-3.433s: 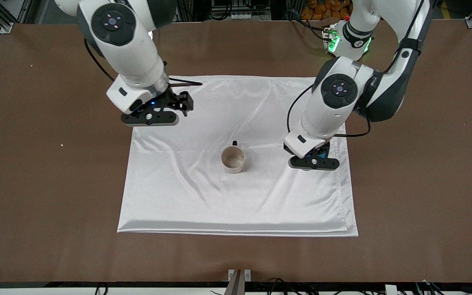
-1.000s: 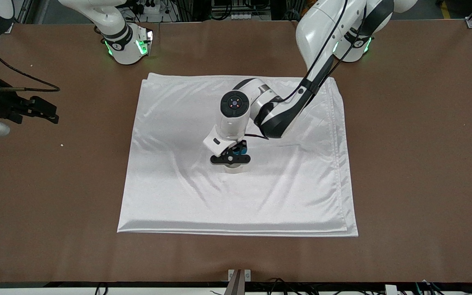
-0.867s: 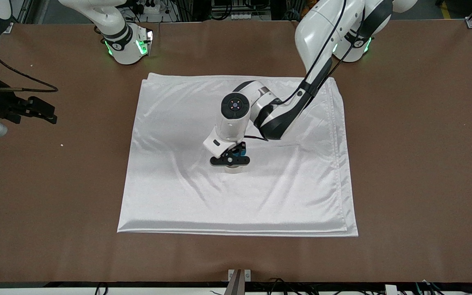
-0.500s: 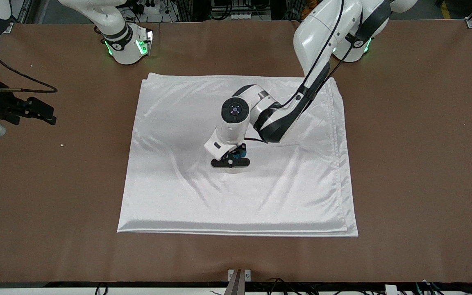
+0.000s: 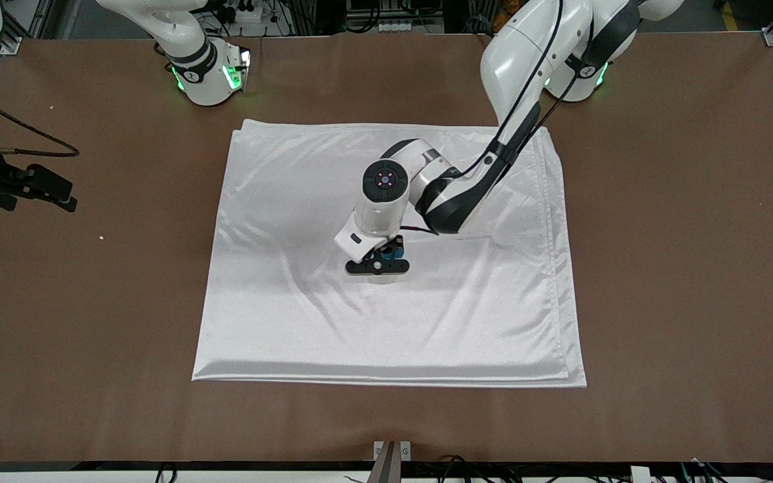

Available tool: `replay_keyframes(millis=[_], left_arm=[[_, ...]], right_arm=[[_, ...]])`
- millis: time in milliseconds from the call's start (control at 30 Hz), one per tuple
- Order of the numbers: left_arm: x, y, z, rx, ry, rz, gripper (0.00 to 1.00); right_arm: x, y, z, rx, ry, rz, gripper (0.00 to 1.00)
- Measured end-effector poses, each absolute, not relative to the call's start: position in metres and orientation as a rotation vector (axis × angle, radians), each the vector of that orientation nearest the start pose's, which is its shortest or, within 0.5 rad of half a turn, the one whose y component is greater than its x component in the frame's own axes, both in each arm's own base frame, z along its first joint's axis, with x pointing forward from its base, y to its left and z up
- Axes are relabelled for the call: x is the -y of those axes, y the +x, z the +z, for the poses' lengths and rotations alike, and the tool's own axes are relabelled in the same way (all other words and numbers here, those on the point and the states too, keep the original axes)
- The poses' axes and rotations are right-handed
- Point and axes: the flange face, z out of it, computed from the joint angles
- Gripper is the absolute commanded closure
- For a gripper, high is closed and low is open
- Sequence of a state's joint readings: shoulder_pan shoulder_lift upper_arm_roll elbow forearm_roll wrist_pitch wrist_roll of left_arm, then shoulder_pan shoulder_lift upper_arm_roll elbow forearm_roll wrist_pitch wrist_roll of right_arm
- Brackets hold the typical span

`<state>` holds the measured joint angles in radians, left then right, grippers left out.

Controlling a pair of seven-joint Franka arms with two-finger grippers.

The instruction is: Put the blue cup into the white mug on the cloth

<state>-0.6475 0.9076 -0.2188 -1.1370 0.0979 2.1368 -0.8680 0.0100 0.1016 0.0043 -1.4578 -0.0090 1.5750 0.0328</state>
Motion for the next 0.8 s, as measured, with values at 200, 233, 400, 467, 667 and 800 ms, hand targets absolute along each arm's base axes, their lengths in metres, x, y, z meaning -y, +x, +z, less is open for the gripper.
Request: replay_keyframes(millis=[200, 233, 400, 467, 667, 800], left_arm=[[0.554, 0.549, 0.277, 0.077, -3.286, -0.029, 0.54], [0.554, 0.549, 0.278, 0.078, -3.288, -0.031, 0.45], [0.553, 0.553, 0.291, 0.084, -3.299, -0.055, 0.19], [0.552, 0.554, 0.299, 0.086, -3.301, -0.064, 0.05], [0.539, 0.56, 0.328, 0.107, -3.283, -0.064, 0.0], [0.522, 0.567, 0.353, 0.134, -3.251, -0.038, 0.0]], right_arm=[[-0.004, 0.587, 0.62, -0.005, -3.151, -0.027, 0.0], [-0.004, 0.587, 0.62, -0.003, -3.152, -0.027, 0.0], [-0.009, 0.587, 0.62, 0.012, -3.152, -0.027, 0.0], [-0.01, 0.587, 0.62, 0.016, -3.152, -0.027, 0.0], [-0.014, 0.587, 0.62, 0.025, -3.153, -0.027, 0.0], [-0.018, 0.587, 0.621, 0.037, -3.154, -0.028, 0.0]])
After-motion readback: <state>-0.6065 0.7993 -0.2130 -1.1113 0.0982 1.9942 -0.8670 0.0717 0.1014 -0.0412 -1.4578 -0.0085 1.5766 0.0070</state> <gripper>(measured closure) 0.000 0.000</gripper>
